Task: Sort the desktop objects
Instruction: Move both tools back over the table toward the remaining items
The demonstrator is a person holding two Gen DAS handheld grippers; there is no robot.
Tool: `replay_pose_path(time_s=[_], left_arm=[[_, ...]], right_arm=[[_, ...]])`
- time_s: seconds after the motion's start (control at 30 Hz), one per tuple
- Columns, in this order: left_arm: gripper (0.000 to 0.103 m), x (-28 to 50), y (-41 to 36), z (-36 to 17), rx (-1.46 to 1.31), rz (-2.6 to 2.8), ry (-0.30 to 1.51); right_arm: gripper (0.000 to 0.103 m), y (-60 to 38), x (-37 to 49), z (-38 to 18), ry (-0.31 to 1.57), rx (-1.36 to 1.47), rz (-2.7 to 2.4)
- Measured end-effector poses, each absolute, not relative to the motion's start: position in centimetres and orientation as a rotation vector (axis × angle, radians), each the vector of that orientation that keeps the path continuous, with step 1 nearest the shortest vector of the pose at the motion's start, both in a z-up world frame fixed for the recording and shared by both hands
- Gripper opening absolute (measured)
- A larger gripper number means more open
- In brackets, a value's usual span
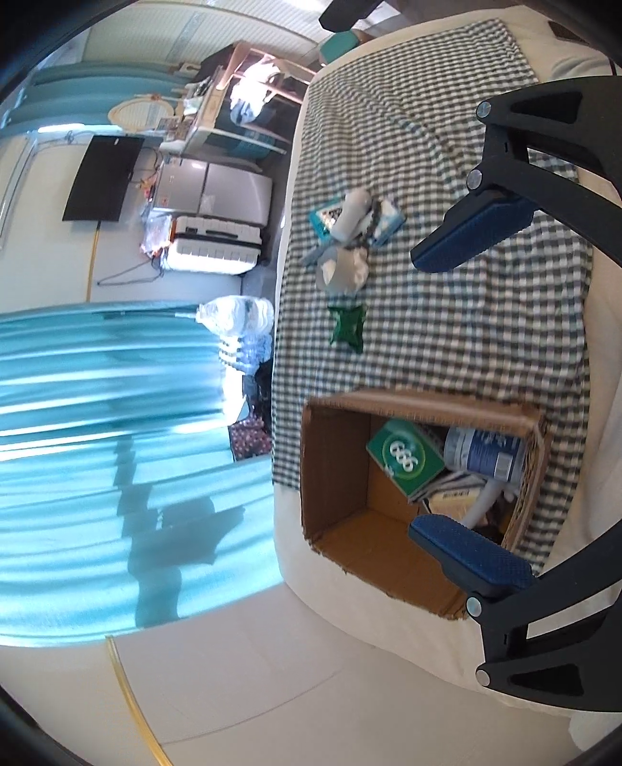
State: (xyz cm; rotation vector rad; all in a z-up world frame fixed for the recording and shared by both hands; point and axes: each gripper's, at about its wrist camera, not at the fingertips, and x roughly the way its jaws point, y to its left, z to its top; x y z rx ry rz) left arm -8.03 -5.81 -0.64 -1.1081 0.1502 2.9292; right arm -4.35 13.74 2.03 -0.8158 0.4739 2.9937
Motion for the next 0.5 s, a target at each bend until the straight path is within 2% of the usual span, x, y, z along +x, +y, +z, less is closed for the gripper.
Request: replay_pose_path(time_s=[0.27,0.5], left_arm=[[0.103,-9.6,-0.6,-3.4,-1.170,2.815,0.140],[0.103,-13.8,1.7,-6.7,-1.254,2.764,0.138]], right_arm=[[0.078,18.4,-3.8,-0.2,0.547,-0.826,2.913],[0.079,20.5,-7.0,-5.1,0.587,-0.961,2.857]])
